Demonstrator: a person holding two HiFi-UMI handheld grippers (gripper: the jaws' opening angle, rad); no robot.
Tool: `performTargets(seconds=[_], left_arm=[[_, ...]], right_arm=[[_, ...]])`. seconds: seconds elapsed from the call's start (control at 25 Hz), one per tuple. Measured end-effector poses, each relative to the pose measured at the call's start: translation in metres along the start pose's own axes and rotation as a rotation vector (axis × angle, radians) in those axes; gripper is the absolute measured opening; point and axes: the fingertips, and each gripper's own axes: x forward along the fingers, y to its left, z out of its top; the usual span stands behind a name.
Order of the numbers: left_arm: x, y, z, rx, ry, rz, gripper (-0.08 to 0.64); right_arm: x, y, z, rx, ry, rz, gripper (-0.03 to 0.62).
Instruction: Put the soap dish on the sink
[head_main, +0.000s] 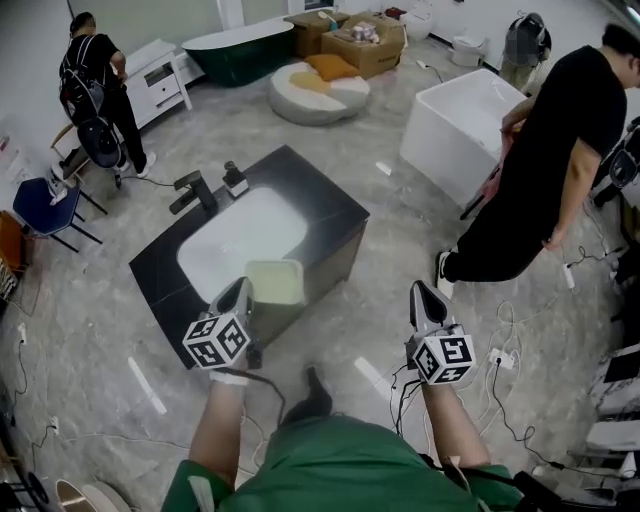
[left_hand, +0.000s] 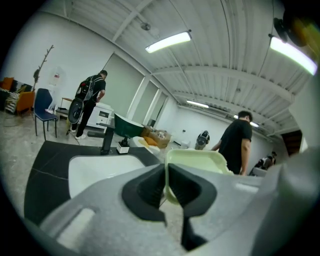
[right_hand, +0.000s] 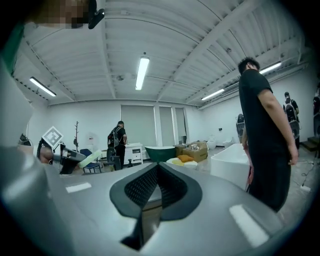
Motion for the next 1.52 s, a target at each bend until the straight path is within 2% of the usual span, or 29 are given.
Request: performTargets(seconds=[0.32,0.64,0.88,1.08,1.4,1.52], left_arm=[[0.07,0.034,0.031,-0.03,0.008,-0.044,0.017],[0.109,0.038,0.049,-0.051,0.019,-0.082,0.017],[0.134,0.035,0.059,-0.058,0.018,-0.081,0.017],[0.162,0.03,0.062,-0.073,0.004,-0.046,0.018],[0.234,0.016,0.074,-0.12,-0.017,0.064,0.017],[0.267,0.01,0.07,-0.166,-0.01,0.108,0.017]], right_arm=[[0.079,-0.014,0.038,-0.052,-0.023,-0.06,-0.002],[0.11,-0.022,0.074,-0.066,-0.091,-0.081,-0.002],[0.131,-0.042,0.075,-0.074,-0.059,-0.111,-0.002],[0.16,-0.07,0.082,-0.074,-0.071,-0.075,-0.002],[0.245,-0.134,0.097,-0.06,-0.06,0.05,-0.002],[0.274,-0.167,0.097,-0.044,-0.046,0.089,-0.002]])
